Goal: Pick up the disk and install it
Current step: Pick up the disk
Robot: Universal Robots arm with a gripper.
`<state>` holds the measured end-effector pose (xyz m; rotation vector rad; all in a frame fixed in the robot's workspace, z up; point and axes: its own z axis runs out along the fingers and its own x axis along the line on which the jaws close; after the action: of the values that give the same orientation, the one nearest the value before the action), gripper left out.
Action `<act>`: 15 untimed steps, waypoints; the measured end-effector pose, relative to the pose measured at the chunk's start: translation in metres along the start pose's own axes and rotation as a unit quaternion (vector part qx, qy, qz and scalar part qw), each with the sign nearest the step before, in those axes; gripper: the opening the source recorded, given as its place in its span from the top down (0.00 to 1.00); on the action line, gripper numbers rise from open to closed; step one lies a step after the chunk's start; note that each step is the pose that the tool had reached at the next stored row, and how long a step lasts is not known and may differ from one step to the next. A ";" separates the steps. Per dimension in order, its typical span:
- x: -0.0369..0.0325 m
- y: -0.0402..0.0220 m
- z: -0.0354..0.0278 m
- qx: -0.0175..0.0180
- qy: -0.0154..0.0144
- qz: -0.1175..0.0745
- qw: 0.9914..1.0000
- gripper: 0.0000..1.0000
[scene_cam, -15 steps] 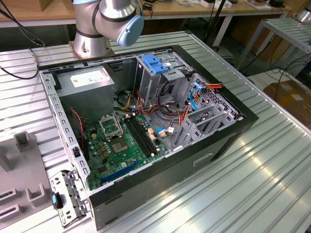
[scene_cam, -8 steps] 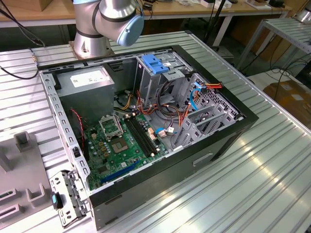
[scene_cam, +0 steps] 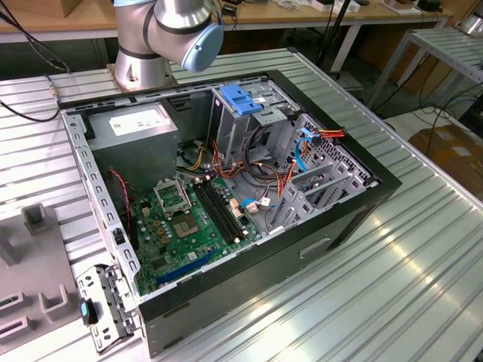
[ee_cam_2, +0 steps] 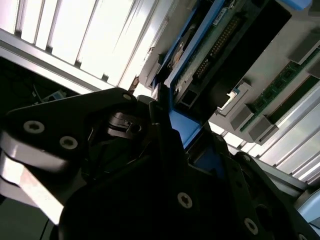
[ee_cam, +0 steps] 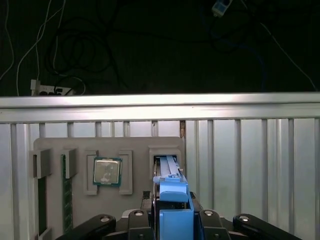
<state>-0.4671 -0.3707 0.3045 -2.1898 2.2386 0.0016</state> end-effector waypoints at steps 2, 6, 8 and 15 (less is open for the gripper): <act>0.0000 0.0000 -0.0056 0.000 0.000 0.000 1.000 0.63; -0.0002 -0.0001 -0.0246 0.000 0.000 0.000 1.000 0.63; -0.0003 -0.0002 -0.0355 0.000 0.000 0.000 1.000 0.63; -0.0005 -0.0004 -0.0693 0.000 0.000 0.000 1.000 0.63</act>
<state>-0.4672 -0.3707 0.3738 -2.1901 2.2389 0.0022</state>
